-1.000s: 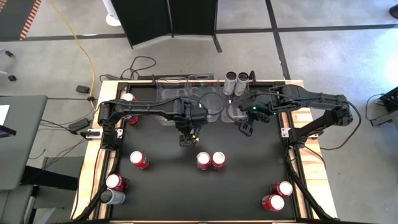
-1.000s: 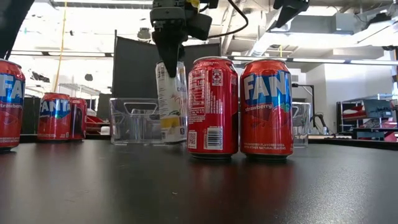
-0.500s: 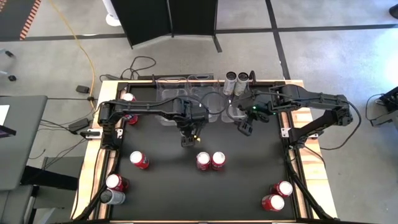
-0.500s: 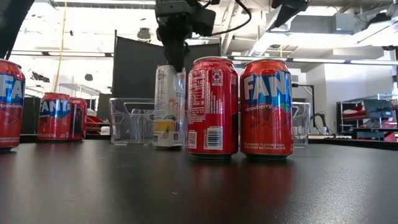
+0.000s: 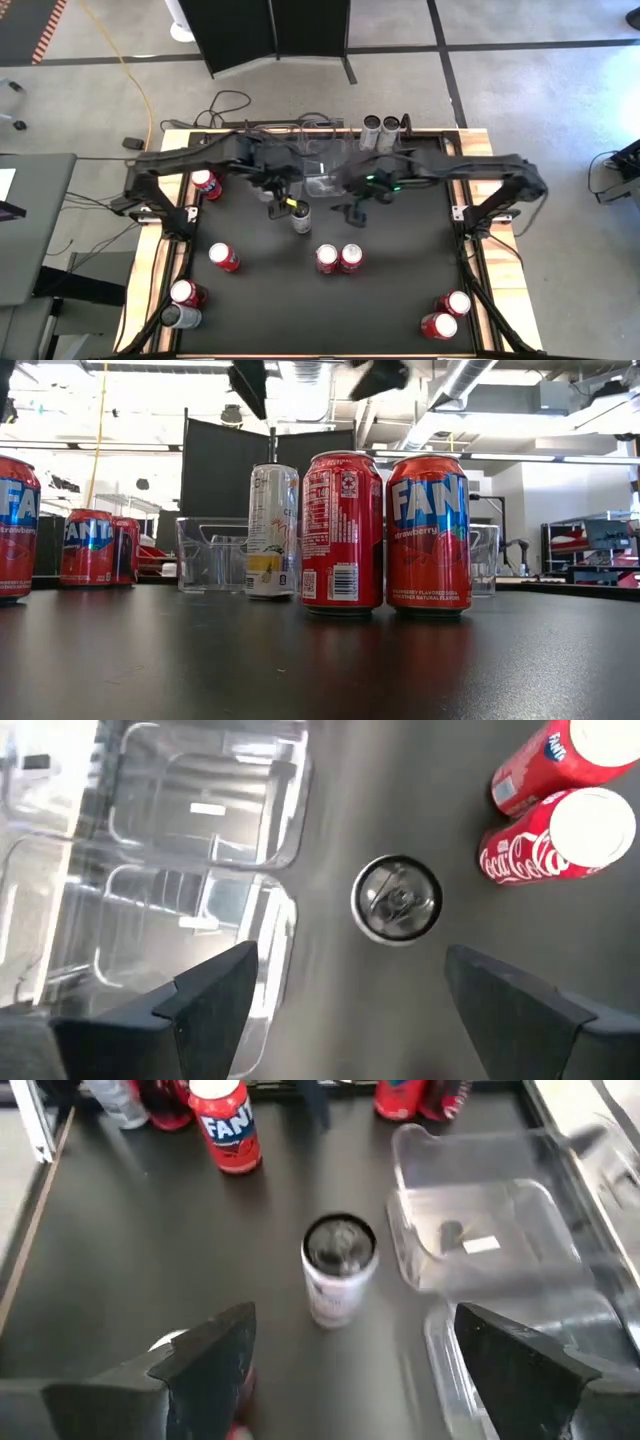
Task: Sort soda cans
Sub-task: Put the top white-yellow soda can into the right transparent bin
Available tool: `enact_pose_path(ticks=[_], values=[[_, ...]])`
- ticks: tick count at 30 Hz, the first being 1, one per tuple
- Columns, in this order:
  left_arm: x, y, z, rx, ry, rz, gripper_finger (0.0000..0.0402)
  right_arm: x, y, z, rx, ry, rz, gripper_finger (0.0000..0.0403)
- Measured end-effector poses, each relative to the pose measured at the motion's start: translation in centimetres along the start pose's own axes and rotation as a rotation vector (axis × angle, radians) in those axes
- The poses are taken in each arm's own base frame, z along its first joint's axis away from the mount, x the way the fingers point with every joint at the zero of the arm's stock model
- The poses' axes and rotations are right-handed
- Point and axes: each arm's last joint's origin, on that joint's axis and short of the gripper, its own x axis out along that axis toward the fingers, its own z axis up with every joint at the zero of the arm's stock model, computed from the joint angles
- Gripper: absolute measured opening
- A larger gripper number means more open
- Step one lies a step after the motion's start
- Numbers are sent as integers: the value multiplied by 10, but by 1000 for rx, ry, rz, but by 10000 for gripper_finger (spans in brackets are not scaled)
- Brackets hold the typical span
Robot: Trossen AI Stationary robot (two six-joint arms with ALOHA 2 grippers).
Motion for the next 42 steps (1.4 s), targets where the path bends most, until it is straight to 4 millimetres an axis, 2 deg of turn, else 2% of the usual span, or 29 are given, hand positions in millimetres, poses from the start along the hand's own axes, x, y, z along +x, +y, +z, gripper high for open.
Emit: enact_pose_path(ticks=[4, 9, 17, 20, 27, 34, 42], values=[[-8, 0, -11, -1, 12, -1, 315, 35, 1, 4, -85, -27, 19, 358], [-5, -3, -23, -28, 56, -2, 315, 73, -1, 1, -119, -28, 83, 358], [0, -8, -40, -51, 105, -2, 315, 108, -10, -4, -103, -33, 119, 367], [4, -8, -45, -46, 125, 0, 315, 116, -14, -5, -98, -35, 114, 376], [5, -8, -49, -37, 149, 3, 315, 120, -21, -6, -86, -41, 105, 397], [6, -6, -49, -21, 150, 4, 315, 155, -11, -27, -61, 75, 166, 400], [6, -6, -49, -29, 149, 6, 315, 153, -10, -23, -35, 54, 127, 382]])
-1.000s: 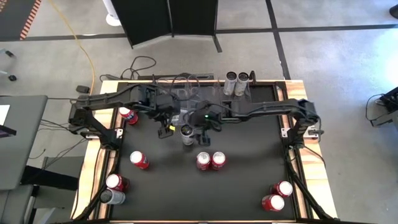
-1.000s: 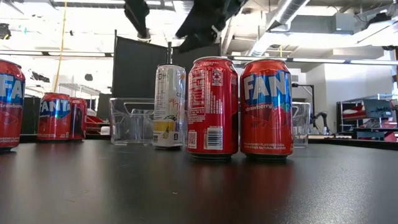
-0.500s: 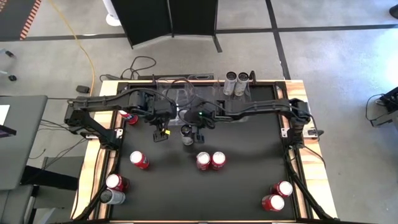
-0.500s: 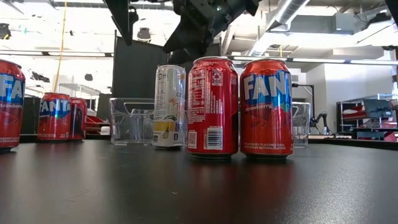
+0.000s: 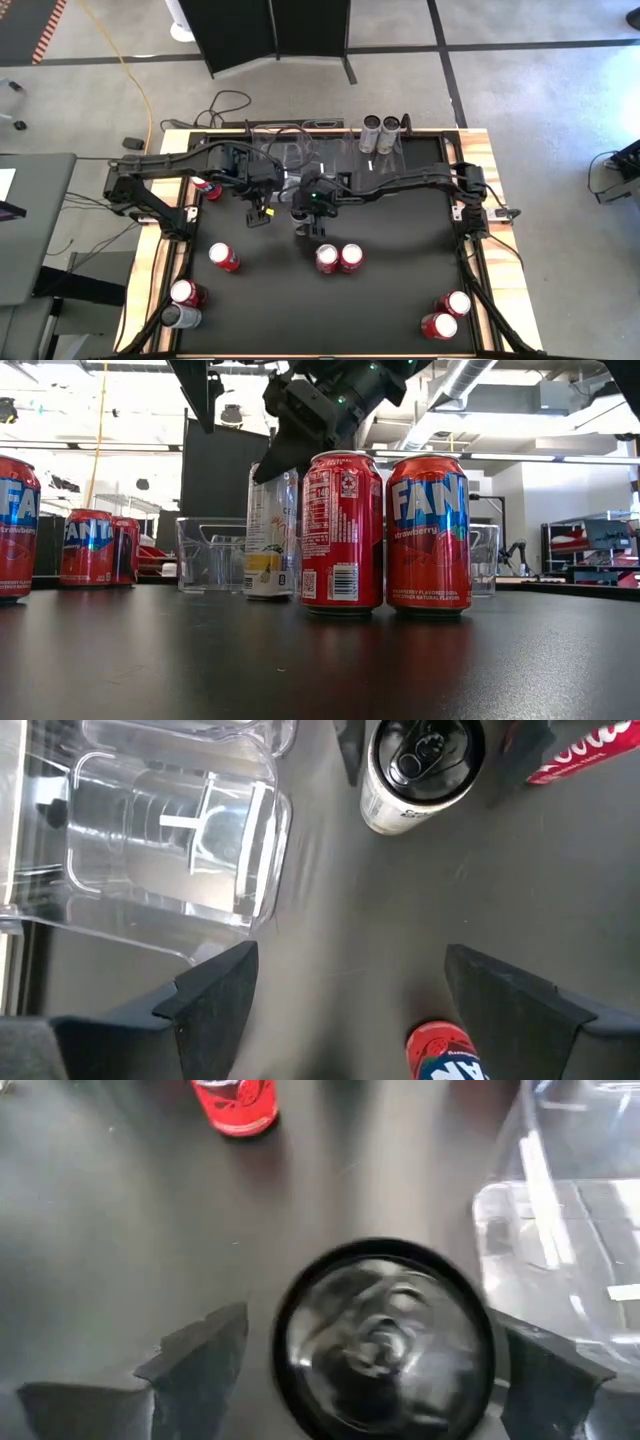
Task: Sort soda cans
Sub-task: Put the top white-yellow soda can into the right transparent bin
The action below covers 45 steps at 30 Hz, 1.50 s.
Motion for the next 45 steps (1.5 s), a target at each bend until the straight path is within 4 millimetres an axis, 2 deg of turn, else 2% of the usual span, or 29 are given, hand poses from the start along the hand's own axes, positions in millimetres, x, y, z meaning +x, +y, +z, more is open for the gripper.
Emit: enact_pose_path(ticks=[3, 11, 15, 18, 23, 27, 31, 36, 39, 45], values=[[0, 0, 0, -2, 0, 4, 315, -2, -5, -1, 27, 11, -9, 355], [0, 4, 0, -7, -11, 75, 315, -8, -17, -5, 107, 54, -29, 250], [1, 7, 1, -23, -8, 80, 315, -21, -17, -4, 111, 65, -38, 239], [1, 11, 1, -36, -7, 90, 315, -45, -15, 4, 111, 29, -62, 239], [2, 17, 2, -54, -4, 101, 315, -108, -10, 14, 136, -23, -107, 239], [3, 23, 5, -52, -24, 114, 315, -156, -20, 12, 190, -53, -220, 239], [3, 30, 12, -87, -97, 146, 315, -191, -37, -3, 263, 19, -414, 239], [3, 34, 17, -104, -142, 147, 315, -219, -59, -19, 342, 76, -560, 239], [4, 35, 18, -109, -144, 148, 315, -220, -72, -37, 371, 66, -597, 238], [4, 35, 18, -166, -150, 144, 315, -198, -84, -103, 514, 17, -640, 238]])
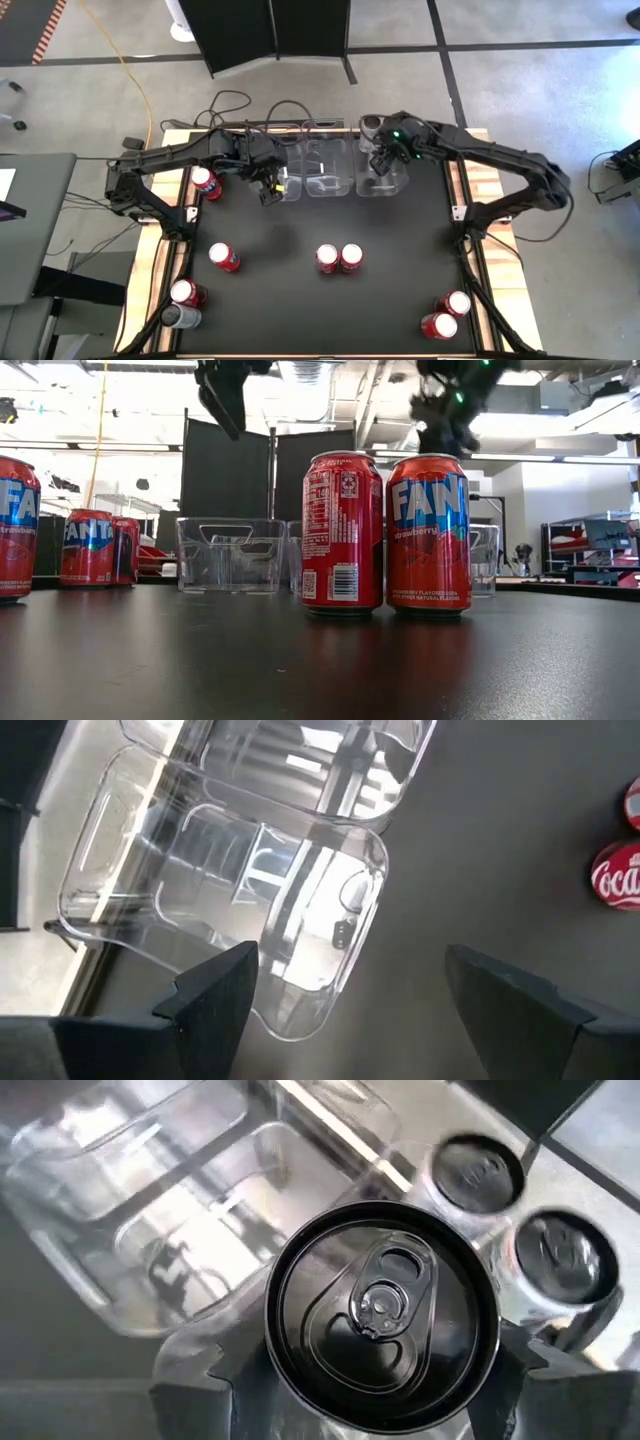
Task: Sort soda cans
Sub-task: Put the top white-yellow soda can into the right transparent bin
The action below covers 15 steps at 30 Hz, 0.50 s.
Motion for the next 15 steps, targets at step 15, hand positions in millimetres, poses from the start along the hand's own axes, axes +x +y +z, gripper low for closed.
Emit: enact_pose_path(ticks=[15], values=[[1, 5, 6, -8, -52, 34, 315, 68, 2, -21, 5, 13, -36, 238]])
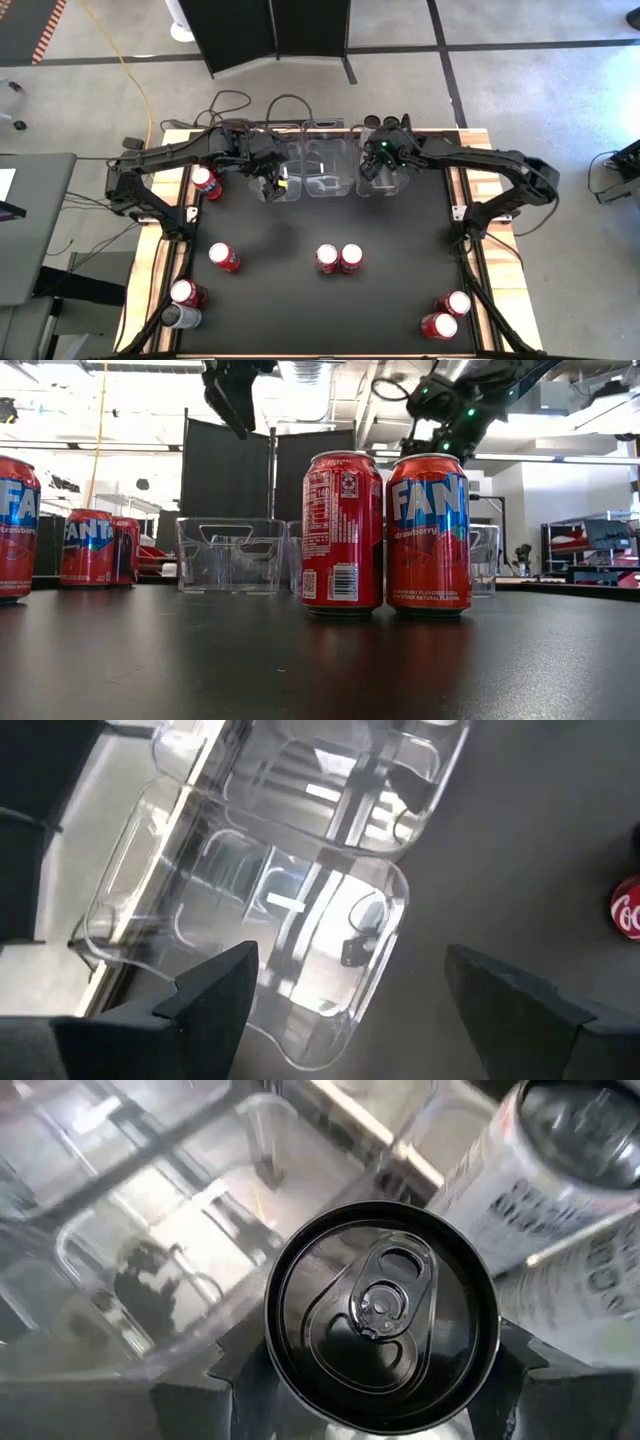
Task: Sort soda cans
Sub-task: Put the top white-yellow soda can into the right transparent bin
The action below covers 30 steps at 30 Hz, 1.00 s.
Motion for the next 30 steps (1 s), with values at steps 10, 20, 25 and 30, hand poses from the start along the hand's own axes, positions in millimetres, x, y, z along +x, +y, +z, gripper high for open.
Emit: enact_pose_path(ticks=[10, 20, 25, 30], values=[[0, 0, -2, -3, 18, 3, 315, 10, -17, 6, 30, -30, -46, 251], [0, 1, -2, 61, 24, 2, 315, 12, -23, 8, 24, -37, -26, 267], [1, 2, -2, 52, 33, -51, 315, 12, -22, 9, 34, -52, -23, 309], [2, 3, -2, 43, 37, -63, 315, 11, -23, 10, 44, -58, -29, 363]])
